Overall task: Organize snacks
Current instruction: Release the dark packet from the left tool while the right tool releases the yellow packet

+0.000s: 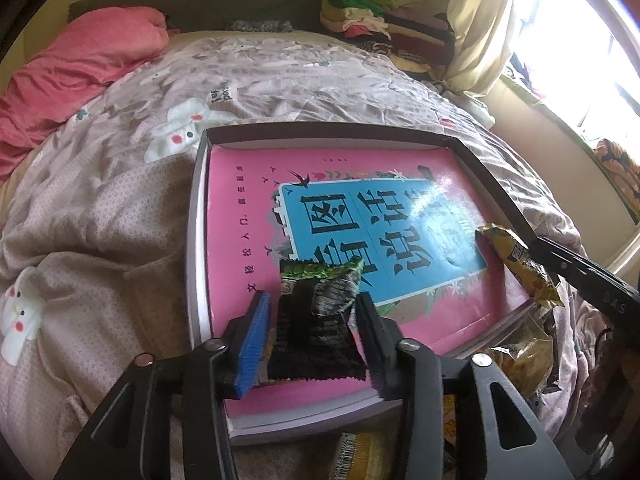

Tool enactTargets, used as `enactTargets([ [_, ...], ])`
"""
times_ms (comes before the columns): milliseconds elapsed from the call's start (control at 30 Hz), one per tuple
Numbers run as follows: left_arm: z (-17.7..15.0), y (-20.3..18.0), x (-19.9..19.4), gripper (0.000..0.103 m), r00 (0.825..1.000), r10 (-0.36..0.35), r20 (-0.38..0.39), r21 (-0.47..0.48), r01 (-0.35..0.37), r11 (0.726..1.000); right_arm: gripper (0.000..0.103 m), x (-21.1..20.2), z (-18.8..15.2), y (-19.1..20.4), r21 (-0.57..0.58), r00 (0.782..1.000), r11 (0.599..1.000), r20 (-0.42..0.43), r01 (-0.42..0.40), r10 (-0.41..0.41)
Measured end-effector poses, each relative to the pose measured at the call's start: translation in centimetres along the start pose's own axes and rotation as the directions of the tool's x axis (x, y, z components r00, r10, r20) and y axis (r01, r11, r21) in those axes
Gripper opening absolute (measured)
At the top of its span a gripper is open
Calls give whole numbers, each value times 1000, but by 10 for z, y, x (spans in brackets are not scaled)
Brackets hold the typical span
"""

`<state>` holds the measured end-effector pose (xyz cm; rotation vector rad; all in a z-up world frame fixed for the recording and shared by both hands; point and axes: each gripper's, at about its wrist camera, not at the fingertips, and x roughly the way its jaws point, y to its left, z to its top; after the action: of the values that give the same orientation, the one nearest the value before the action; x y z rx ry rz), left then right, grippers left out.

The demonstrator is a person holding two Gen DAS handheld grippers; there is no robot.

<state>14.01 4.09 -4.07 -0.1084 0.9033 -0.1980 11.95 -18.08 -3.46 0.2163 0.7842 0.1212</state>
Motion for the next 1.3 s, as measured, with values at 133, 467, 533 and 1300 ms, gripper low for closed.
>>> enactTargets([
  [133, 2, 4, -2, 53, 1000, 21, 12, -7, -21, 1000, 27, -8, 2, -2, 14, 1000, 1000, 13, -10, 10],
  [467, 9, 17, -3, 56, 998, 48, 40, -8, -47, 999, 27, -23, 4, -1, 32, 999, 999, 34, -39, 38],
  [533, 9, 17, -3, 57, 998, 35, 46, -3, -35, 999, 27, -24, 4, -2, 36, 999, 998, 34, -42, 40],
  [1300, 13, 28, -60, 76, 988, -61, 143, -56, 69, 996, 41, -64, 6, 0, 20, 991, 996, 103, -84, 81],
])
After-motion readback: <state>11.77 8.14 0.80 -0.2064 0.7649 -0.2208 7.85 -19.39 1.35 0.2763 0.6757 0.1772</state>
